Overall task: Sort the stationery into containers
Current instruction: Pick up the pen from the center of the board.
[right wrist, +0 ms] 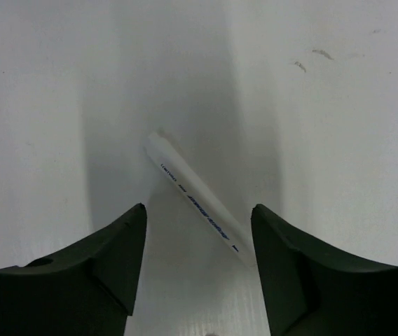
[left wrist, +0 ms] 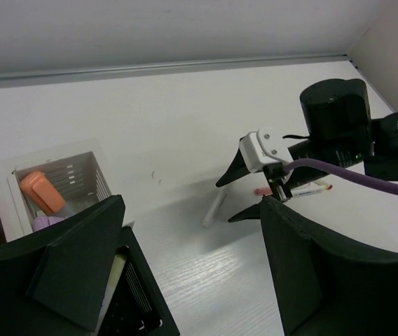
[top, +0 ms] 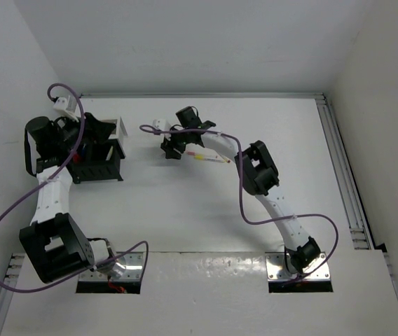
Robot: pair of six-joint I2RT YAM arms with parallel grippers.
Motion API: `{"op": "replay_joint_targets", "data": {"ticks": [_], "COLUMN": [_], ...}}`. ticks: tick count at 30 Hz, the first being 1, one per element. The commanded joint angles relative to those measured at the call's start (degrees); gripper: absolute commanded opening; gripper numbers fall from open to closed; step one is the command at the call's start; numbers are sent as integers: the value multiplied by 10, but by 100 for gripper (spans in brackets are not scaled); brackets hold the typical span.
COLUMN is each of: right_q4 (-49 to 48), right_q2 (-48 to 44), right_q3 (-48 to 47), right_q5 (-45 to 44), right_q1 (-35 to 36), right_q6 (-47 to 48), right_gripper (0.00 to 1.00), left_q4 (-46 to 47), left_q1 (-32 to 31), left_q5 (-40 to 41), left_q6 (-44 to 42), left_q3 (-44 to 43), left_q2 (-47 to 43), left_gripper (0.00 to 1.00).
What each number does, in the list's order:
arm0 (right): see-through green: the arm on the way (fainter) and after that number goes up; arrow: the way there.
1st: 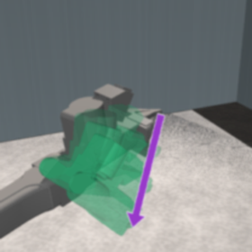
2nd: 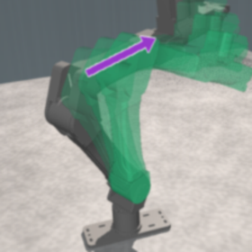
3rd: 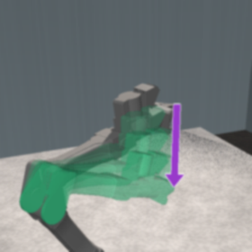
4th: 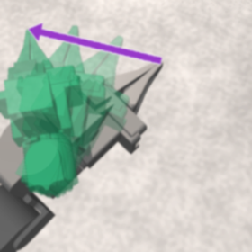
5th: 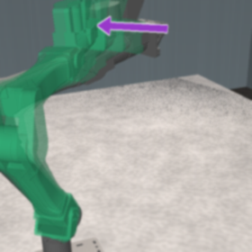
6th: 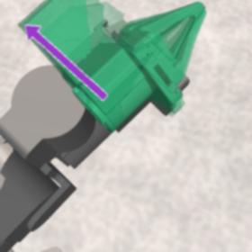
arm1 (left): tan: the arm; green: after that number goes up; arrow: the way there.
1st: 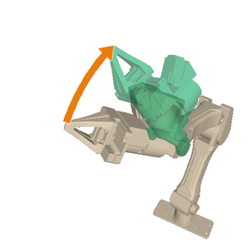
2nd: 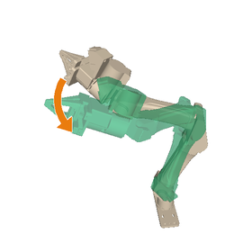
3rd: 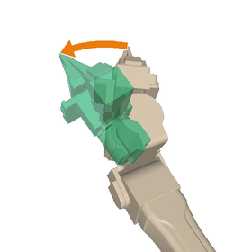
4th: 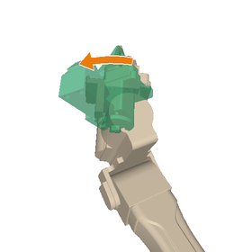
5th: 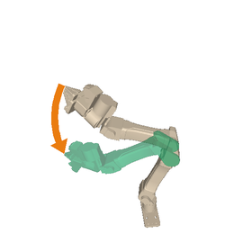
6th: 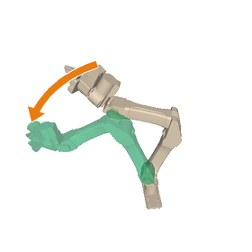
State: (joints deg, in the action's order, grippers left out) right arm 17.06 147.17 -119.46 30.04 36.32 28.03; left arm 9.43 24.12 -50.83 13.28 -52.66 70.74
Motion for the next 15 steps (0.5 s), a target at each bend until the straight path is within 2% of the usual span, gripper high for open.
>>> {"op": "replay_joint_targets", "data": {"ticks": [1, 5, 6, 9, 13, 15], "right_q4": [81, 161, 173, 226, 286, 307], "right_q2": [14, 0, -10, -35, -68, -83], "right_q3": [-74, -54, -46, -3, 39, 70], "right_q5": [15, 16, 18, 20, 11, 0], "right_q1": [0, 1, 1, 4, 14, 20], "right_q6": [24, 58, 72, 110, 152, 166], "right_gripper": [59, 47, 39, 27, 17, 17], "left_q4": [-3, -20, -28, -35, -47, -49], "left_q1": [9, 8, 8, 7, 5, 4], "left_q5": [-12, -16, -17, -19, -19, -19], "left_q6": [17, 7, 1, -9, -19, -19], "left_q3": [-25, -37, -38, -41, -48, -49], "left_q2": [-14, -10, -8, -10, -14, -18], "left_gripper": [84, 84, 85, 84, 84, 84]}}
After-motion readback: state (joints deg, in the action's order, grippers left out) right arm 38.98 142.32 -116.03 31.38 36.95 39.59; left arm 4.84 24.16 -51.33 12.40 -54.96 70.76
